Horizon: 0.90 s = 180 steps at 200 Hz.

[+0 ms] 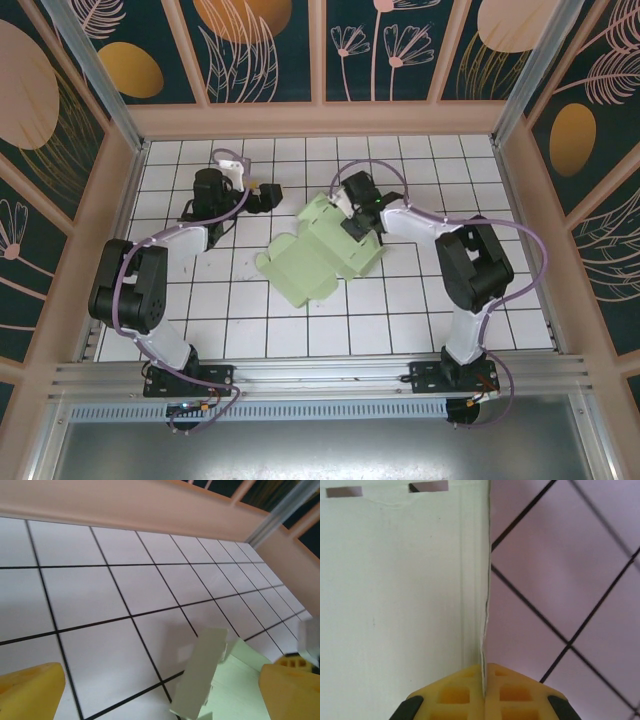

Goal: Fold the paper box

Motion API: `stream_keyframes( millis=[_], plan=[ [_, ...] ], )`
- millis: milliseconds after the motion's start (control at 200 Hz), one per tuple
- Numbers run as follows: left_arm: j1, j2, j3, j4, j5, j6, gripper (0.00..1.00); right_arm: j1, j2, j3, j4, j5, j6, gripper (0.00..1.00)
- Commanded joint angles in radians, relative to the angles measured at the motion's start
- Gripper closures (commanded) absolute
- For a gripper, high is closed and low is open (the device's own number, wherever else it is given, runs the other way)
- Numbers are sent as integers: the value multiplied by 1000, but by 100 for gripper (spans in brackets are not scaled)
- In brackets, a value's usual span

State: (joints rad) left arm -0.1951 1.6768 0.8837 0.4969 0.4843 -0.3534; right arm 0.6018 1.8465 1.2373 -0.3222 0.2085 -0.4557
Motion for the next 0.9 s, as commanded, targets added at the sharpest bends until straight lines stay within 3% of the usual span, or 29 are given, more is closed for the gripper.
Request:
stream_keyframes(
  millis=[0,170,370,500,651,896],
  plan=[
    [9,14,1,12,-10,-36,1,45,-59,-75,198,307,-189,100],
    [11,68,22,-8,3,-31,1,117,-108,-237,551,489,-472,100],
    [12,116,41,-7,14,-49,1,141,-76,-436,1165,616,-888,100],
    [11,147,37,31,32,-41,2,157,-30,-474,1366,621,-1000,100],
    [10,192,52,45,90,4,10,167,48,-514,1628,613,-1143,100],
    [-12,270,132,14,131,37,20,170,132,-565,1799,596,-1176,100]
  ],
)
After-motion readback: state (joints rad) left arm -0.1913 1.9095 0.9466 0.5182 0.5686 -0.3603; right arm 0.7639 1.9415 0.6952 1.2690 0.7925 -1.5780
